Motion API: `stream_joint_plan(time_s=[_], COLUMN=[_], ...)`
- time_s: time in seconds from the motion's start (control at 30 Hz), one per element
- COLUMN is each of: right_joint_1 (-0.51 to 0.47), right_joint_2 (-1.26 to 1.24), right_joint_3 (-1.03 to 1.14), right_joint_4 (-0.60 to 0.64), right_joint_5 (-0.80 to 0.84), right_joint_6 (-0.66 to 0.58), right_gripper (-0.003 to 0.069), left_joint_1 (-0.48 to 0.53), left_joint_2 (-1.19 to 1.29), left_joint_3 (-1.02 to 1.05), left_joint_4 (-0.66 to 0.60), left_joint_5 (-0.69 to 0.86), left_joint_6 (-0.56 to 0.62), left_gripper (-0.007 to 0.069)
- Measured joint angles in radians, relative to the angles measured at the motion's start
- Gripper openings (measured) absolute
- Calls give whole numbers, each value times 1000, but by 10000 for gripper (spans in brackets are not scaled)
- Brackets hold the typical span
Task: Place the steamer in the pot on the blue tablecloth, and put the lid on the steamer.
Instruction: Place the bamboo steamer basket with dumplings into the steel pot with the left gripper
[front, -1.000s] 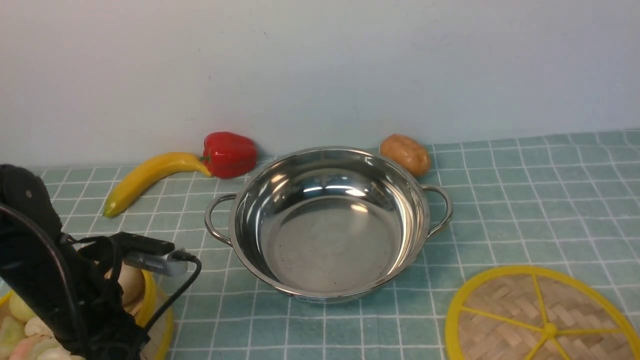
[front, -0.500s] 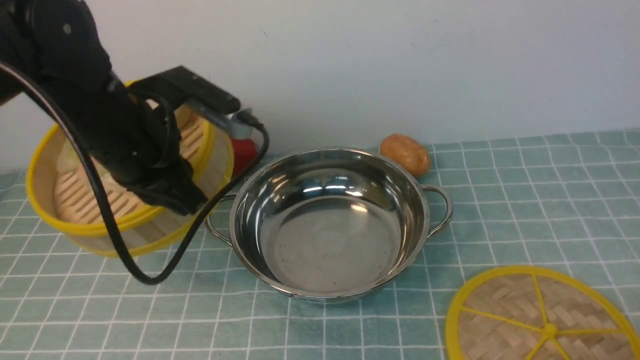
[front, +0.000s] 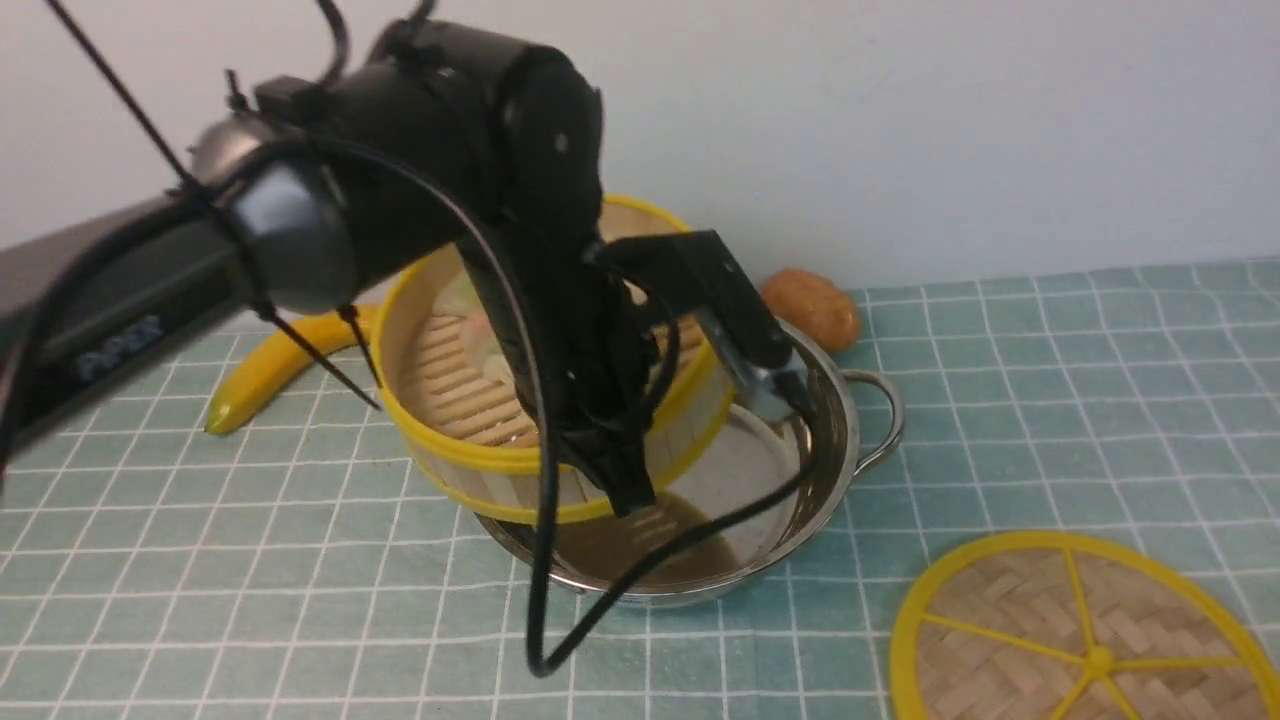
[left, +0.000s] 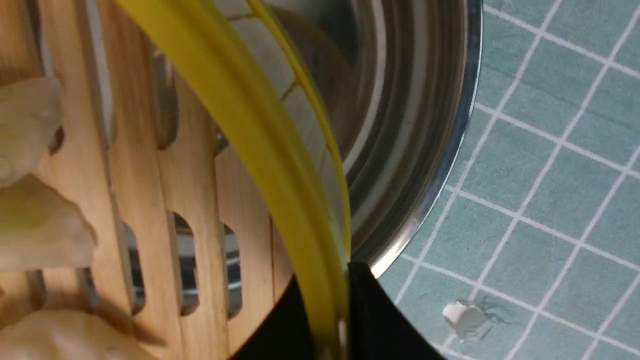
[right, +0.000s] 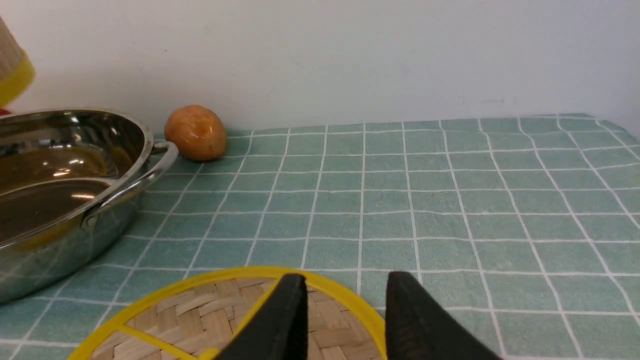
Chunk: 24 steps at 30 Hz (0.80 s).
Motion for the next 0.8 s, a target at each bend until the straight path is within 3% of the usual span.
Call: stream_joint_plan(time_s=[0.33, 0.8], right_joint_1=[0, 0], right_joint_2=[0, 0], right_joint_3=[0, 0], right_joint_4=[0, 0], right_joint_5=[0, 0], right_joint_6=[0, 0], right_gripper=[242, 242], left_joint_1=[-100, -104], left_joint_2=[99, 173], left_joint_3=[-1, -3], left_joint_4=[52, 72], left_joint_5=[-138, -185], left_joint_6=[5, 3], left_gripper=[32, 32])
